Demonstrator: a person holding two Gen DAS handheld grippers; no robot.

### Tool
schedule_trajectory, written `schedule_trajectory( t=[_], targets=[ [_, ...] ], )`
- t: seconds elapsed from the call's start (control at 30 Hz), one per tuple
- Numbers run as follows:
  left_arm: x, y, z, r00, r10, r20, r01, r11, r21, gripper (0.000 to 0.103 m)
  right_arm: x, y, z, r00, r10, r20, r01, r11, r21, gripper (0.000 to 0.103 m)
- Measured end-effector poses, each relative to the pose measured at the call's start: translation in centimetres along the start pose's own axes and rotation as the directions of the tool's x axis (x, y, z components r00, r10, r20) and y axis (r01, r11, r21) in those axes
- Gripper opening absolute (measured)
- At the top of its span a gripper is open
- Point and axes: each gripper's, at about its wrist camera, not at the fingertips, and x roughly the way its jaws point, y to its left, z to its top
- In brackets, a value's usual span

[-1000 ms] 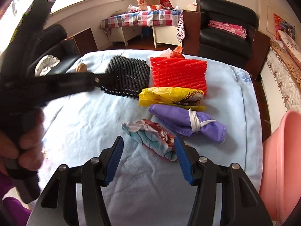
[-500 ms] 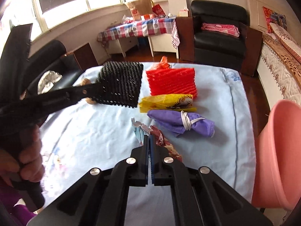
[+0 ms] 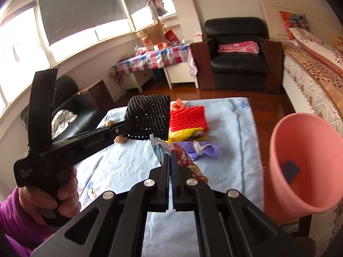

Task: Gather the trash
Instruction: 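Carry the black mesh pad in the left tool while the right tool carries the wrapper over the bucket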

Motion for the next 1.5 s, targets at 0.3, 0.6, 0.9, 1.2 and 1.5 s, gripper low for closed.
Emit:
schedule_trajectory(
  t=[0.3,0.6,0.9,1.2,1.5],
  targets=[
    [-0.4,-4.9,0.3,0.998,-0.052,0.029,0.049,0.994,0.098,0.011,-2.7,-3.5,-0.3,0.996,-0.073,0.044,0.069,0.994,0.079,0.001],
    [0.4,-10.1,0.2,0.993,-0.119,0.019,0.113,0.976,0.187,0.011,-5.5,-7.5,-0.2,0.984,-0.154,0.093,0.138,0.978,0.159,0.001],
    [1.8,-15.2,0.1,0.983,-0.186,-0.009,0.182,0.948,0.261,0.011,-8.2,-11.5,-0.4,0.964,-0.237,0.121,0.203,0.949,0.239,0.001],
    [3.2,-20.6,-0.7,0.966,-0.256,-0.043,0.255,0.909,0.331,0.011,-9.7,-15.2,-1.5,0.943,-0.314,0.112,0.266,0.912,0.313,0.001],
    [5.5,-24.2,-1.6,0.952,-0.291,-0.094,0.304,0.874,0.379,0.011,-10.2,-18.4,-2.3,0.926,-0.368,0.089,0.313,0.876,0.368,0.001]
  ],
)
